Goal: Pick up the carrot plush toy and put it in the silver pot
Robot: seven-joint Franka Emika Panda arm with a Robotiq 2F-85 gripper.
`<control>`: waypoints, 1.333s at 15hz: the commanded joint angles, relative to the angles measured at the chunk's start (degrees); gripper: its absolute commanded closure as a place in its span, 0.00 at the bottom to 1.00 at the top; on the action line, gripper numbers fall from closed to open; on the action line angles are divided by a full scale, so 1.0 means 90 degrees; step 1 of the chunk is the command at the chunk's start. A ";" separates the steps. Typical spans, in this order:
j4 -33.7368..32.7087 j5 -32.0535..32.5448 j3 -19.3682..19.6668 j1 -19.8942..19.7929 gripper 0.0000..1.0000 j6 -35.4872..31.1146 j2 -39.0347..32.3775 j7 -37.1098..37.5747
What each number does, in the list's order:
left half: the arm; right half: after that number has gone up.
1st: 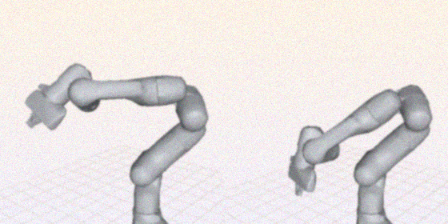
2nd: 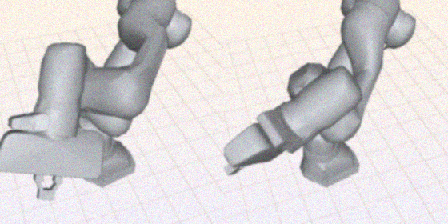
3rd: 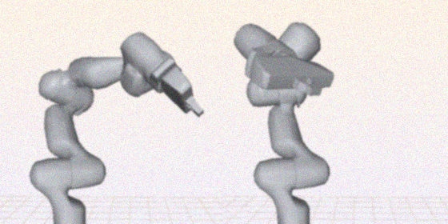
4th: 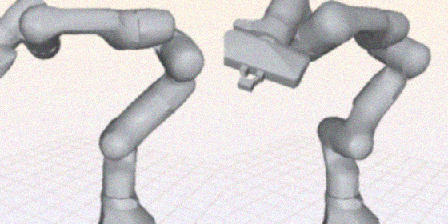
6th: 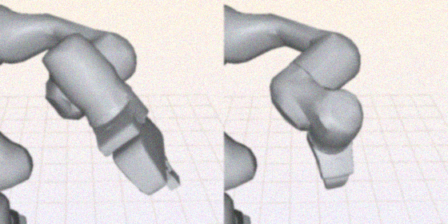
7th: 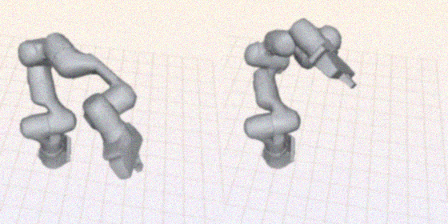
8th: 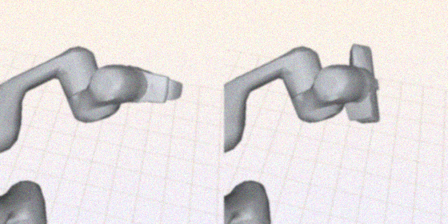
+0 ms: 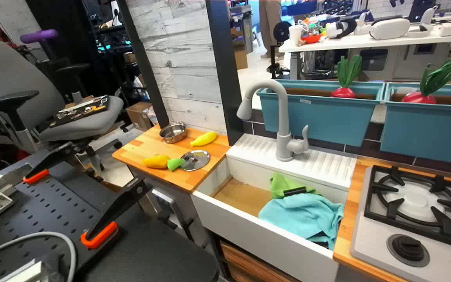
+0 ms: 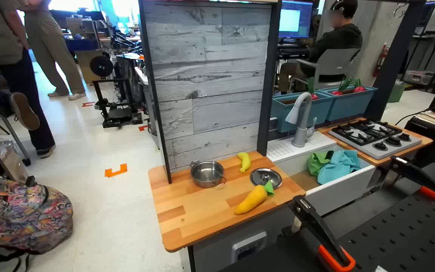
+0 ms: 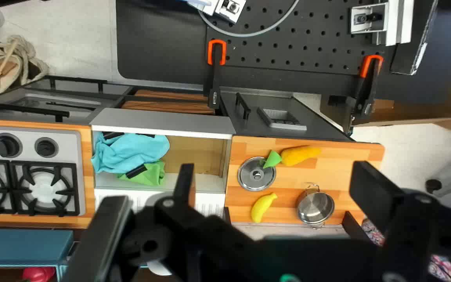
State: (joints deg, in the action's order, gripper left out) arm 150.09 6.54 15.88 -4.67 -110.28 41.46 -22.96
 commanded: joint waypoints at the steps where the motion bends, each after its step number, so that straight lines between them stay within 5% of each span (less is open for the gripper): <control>1: -0.0010 -0.0029 -0.0037 -0.0039 0.00 0.0011 -0.0009 -0.0022; 10: -0.0010 -0.0029 -0.0037 -0.0039 0.00 0.0011 -0.0009 -0.0022; 20: 0.0559 -0.0815 -0.0958 0.0412 0.00 -0.2447 -0.1604 0.1754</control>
State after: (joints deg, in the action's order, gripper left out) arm 155.78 2.43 9.17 -2.63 -126.43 33.82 -10.15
